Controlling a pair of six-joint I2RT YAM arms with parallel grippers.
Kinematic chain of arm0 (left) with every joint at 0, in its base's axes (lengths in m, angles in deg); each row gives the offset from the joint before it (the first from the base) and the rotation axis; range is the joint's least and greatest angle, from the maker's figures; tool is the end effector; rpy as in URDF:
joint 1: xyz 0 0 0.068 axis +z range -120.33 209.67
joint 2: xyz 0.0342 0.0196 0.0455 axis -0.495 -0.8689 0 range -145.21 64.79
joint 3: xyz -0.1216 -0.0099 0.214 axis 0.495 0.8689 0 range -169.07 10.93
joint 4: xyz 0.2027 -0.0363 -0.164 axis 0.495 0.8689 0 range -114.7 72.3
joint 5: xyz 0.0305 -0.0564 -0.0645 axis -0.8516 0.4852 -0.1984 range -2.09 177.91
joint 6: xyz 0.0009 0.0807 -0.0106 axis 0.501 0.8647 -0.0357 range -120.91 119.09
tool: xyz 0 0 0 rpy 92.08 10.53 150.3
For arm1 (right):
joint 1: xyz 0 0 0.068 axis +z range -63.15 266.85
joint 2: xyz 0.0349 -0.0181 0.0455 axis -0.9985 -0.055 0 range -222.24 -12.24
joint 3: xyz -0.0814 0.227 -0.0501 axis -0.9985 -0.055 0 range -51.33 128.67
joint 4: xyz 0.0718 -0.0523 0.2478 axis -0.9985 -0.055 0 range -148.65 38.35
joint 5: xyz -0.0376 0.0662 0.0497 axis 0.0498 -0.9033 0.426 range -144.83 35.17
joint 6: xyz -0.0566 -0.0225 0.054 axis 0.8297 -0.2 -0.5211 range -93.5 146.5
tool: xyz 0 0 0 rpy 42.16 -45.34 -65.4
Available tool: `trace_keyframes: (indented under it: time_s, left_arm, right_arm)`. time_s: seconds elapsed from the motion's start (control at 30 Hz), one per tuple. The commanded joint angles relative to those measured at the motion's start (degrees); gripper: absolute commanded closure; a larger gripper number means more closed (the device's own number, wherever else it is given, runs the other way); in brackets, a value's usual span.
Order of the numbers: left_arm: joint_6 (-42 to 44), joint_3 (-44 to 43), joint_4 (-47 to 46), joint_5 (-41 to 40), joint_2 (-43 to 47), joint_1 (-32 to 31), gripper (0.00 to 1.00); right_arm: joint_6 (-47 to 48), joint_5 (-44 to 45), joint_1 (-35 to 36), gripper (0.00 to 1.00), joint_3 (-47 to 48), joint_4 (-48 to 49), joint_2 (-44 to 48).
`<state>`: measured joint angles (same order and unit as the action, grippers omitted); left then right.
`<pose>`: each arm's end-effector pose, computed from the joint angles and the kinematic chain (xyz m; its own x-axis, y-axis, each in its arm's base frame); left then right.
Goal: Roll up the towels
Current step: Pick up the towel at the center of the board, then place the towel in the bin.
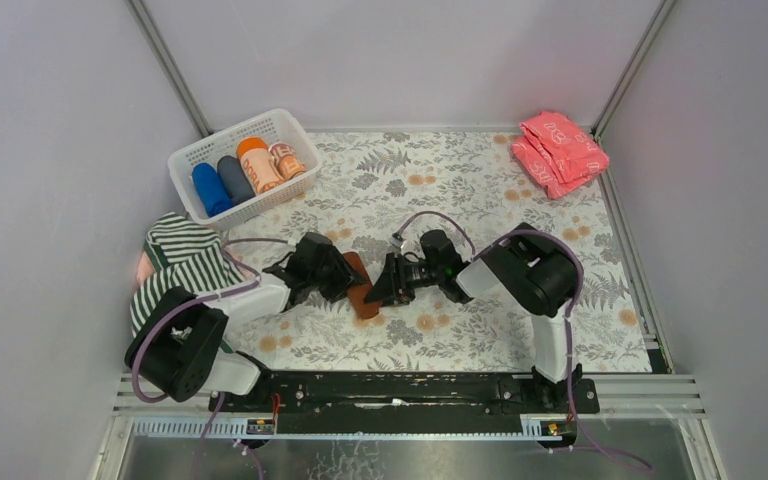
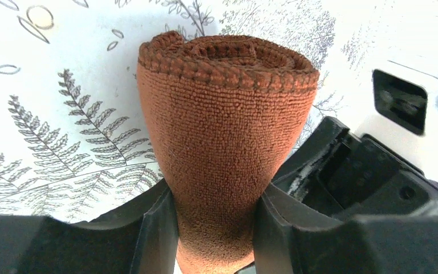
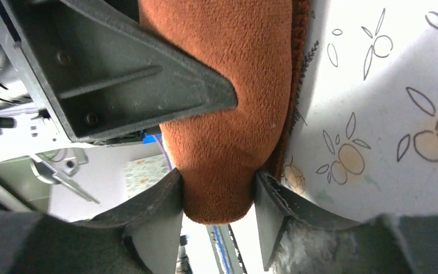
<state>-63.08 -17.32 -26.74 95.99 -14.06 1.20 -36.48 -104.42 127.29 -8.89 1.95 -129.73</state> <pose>0.2350 -0.1387 0.0850 -0.7974 -0.5635 -0.2158 -0.3242 0.7017 -0.6345 0.2410 0.2759 0.0564 -0.9816 -0.0777 -0.1747 -0.1880 0.2267 0.9556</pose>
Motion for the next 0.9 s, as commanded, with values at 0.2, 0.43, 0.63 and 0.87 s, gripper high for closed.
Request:
trace_keyframes:
  time_s: [0.2, 0.43, 0.63, 0.87]
  left_arm:
    - [13.2, -20.0, 18.9, -3.4, -1.9, 9.2, 0.72]
    - [20.0, -39.6, 24.0, 0.0, -9.4, 18.7, 0.71]
    - [23.2, -56.2, 25.0, 4.1, -20.7, 26.5, 0.71]
    - [22.9, -74.3, 23.7, 12.3, -36.4, 32.5, 0.71]
  right_arm:
    - [31.0, 18.7, -1.6, 0.24, 7.1, -49.3, 26.1]
    - [41.7, 33.6, -2.3, 0.16, 8.4, -63.7, 37.4]
    - [45.3, 39.1, -2.3, 0.14, 3.8, -64.8, 43.2]
    - [47.8, 40.5, -2.3, 0.10, 0.0, -62.9, 45.1]
